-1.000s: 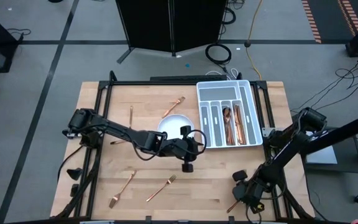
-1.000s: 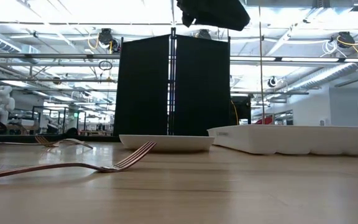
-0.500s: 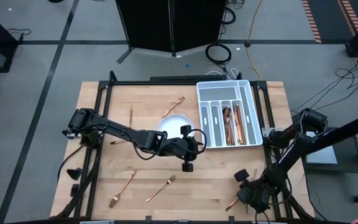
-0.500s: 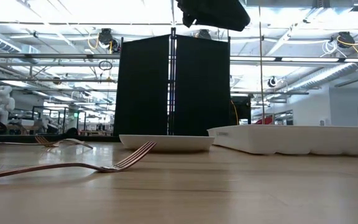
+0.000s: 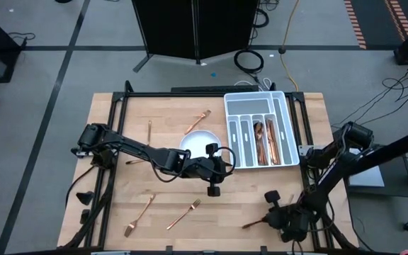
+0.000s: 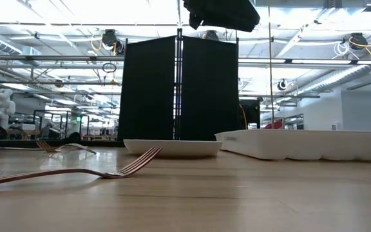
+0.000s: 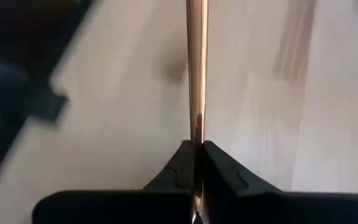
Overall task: Sort silverware
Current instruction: Put the spoon in the silverware tray
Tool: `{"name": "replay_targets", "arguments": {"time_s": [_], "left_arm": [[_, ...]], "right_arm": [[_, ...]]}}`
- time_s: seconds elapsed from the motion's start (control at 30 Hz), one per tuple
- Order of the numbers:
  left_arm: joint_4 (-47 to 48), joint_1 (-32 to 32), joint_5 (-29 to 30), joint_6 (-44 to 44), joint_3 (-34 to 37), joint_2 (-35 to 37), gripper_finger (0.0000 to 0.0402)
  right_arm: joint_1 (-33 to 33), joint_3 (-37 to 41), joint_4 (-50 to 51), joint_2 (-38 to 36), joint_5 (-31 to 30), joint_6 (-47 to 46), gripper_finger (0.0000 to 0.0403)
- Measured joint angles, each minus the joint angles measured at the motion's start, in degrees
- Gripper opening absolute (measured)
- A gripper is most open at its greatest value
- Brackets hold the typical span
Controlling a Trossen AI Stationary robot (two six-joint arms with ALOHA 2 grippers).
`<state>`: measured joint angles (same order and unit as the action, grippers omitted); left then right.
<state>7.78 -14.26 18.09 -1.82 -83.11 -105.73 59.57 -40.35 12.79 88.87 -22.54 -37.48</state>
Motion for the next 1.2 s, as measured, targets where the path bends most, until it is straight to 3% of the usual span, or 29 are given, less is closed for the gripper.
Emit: {"name": "replay_targets", "arguments": {"time_s": [0.17, 0.43, 0.57, 0.67, 0.8, 0.97, 1.07, 1.2], "left_arm": [[-0.13, 0.0, -0.07, 1.7, 0.0, 0.0, 0.0123], [0.41, -0.09, -2.53, 5.57, 0.0, -0.02, 0.0123], [1.31, -0.09, -3.35, 10.61, -0.01, -0.02, 0.0123], [3.07, -0.09, -3.37, 13.31, -0.02, -0.03, 0.0123], [5.29, -0.4, -3.37, 15.88, -0.02, -0.04, 0.0123], [7.6, -1.81, -3.39, 17.94, -0.02, -0.04, 0.0123], [8.56, -2.87, -2.99, 17.96, -0.02, -0.04, 0.0123], [8.96, -3.8, -1.38, 15.5, -0.02, 1.94, 0.0123]], "right_arm": [[-0.39, -0.14, -8.77, -0.03, -9.83, 3.53, 0.0003], [-0.39, -0.16, -21.45, -0.1, -33.25, 3.66, 0.0001], [-0.66, -0.2, -20.7, -0.12, -46.5, 0.66, 0.0001], [-1.95, -0.2, -17.38, -0.56, -50.57, 4.27, 0.0001], [-5.31, -0.2, -10.3, -3.91, -44.26, 15.35, 0.0], [-11.46, -0.2, 1.39, -12.16, -24.58, 35.17, 0.0], [-15.42, -0.25, 8.05, -17.53, -16.24, 47.83, 0.0], [-21.76, -0.28, 18.76, -23.54, -11.14, 63.6, 0.0]]}}
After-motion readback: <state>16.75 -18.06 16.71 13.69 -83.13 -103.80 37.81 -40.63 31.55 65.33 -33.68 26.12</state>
